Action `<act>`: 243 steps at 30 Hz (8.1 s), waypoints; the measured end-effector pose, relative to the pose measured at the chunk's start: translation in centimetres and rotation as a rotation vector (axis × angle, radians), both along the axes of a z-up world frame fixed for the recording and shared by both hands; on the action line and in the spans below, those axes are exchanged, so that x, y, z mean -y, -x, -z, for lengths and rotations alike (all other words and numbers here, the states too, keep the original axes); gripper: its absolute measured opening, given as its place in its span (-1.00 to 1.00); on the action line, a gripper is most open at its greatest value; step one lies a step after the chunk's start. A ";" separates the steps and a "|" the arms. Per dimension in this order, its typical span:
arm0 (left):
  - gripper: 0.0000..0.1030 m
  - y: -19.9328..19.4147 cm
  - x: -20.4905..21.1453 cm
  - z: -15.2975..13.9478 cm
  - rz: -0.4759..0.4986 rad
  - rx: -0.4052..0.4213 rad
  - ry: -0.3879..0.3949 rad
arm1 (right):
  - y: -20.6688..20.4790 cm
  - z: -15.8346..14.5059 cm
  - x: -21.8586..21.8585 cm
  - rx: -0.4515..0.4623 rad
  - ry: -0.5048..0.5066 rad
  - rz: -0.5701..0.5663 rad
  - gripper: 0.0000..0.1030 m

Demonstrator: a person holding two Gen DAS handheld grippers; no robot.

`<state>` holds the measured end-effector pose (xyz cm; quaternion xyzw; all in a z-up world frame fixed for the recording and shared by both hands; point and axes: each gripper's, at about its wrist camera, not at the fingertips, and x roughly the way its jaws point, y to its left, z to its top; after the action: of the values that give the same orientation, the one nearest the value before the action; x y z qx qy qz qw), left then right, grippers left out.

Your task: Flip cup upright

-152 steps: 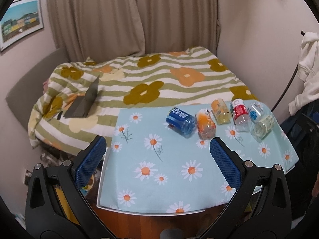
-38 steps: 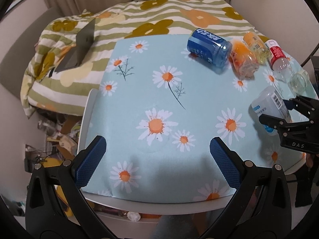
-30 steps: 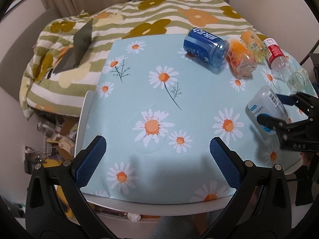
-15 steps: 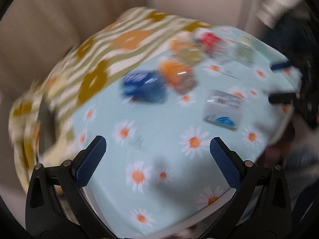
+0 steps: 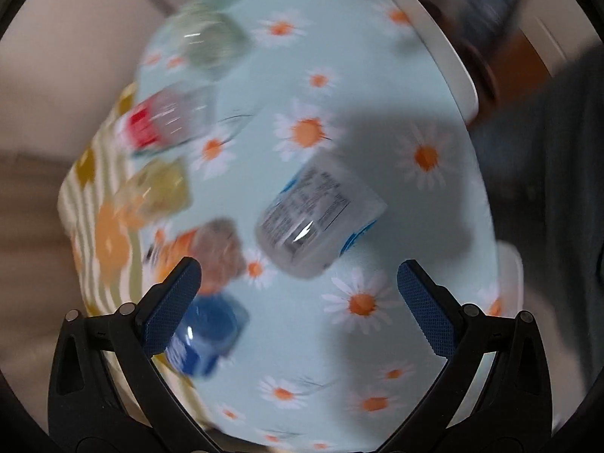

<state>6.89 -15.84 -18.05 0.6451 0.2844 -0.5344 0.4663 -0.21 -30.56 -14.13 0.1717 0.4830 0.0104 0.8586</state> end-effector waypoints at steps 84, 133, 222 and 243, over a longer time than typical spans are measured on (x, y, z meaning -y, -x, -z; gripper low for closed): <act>0.93 -12.5 -1.3 1.8 -1.697 -0.499 0.128 | -8.4 2.7 4.3 0.004 -0.246 -0.213 0.99; 0.22 -5.1 -2.2 1.6 -1.572 -0.074 0.943 | -6.3 1.3 0.8 0.126 0.053 -0.231 0.99; 1.00 8.2 -14.1 -14.3 -1.674 0.093 0.830 | 4.1 -9.0 -5.4 0.076 0.268 -0.021 0.99; 1.00 8.0 -13.7 -14.4 -1.673 0.096 0.830 | 3.6 -9.3 -4.6 0.082 0.277 -0.009 0.99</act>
<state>-1.15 -2.13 -3.65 0.0339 0.4231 -0.0567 0.9037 -3.76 -25.96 -4.84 0.0490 0.4452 -0.0455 0.8929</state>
